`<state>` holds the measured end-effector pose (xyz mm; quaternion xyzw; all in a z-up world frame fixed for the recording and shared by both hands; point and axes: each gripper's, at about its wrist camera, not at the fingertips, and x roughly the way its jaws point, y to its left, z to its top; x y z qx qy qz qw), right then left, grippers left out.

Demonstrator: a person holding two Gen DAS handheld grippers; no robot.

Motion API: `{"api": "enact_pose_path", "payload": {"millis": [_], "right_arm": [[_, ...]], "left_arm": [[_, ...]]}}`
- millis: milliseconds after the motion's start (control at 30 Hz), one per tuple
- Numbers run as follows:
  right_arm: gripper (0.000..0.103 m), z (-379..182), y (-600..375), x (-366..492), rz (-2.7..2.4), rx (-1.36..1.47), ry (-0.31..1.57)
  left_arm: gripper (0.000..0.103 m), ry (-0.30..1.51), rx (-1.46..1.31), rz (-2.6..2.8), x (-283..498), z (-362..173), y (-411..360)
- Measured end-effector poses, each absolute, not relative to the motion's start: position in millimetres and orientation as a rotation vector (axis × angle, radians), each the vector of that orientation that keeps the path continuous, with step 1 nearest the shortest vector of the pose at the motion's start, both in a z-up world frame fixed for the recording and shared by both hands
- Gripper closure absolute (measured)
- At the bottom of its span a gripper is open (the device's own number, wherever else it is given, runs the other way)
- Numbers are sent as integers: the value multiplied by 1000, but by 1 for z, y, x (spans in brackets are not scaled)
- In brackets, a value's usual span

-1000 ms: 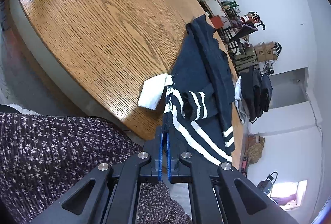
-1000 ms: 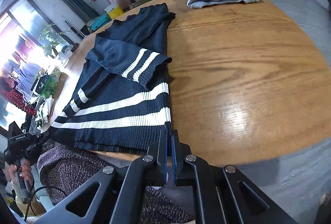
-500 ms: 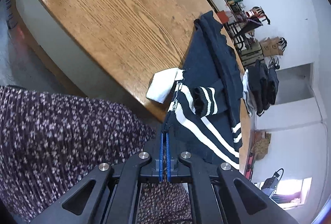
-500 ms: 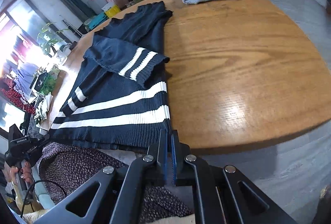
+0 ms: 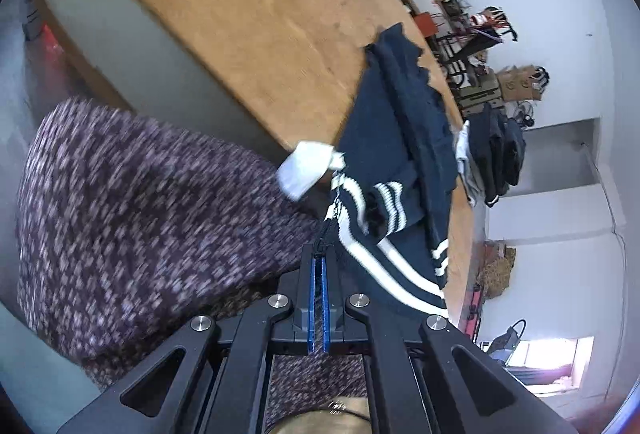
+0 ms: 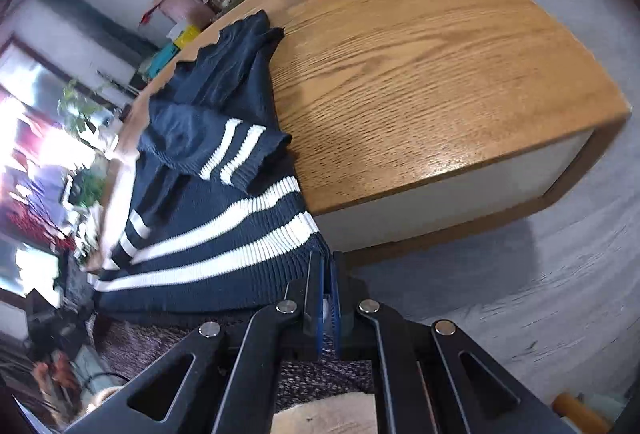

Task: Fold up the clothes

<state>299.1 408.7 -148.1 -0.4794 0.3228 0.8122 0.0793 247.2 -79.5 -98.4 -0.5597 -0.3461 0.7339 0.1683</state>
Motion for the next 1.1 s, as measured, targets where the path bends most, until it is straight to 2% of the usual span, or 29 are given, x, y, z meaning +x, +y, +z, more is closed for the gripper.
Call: {"api": "enact_pose_path", "payload": {"millis": [300,400,633,967,1100], "right_arm": [[99,-103,424,222,2605,-1304,773],[99,-104,432,178,2620,-1309,708],[99,-128,438,88,2601,-1375,612],[99,-145,444,49,2586,-1379,541],[99,-143,446,47,2584,-1368,563]], "left_arm": [[101,-958,-1478,2172,159,-72,-58],[101,-955,-1497,2196,118,-75,-49],[101,-775,-1601,2246,41,-89,-3],[101,-716,-1690,2199,8,-119,9],[101,-759,-1666,2181,8,-118,4]]}}
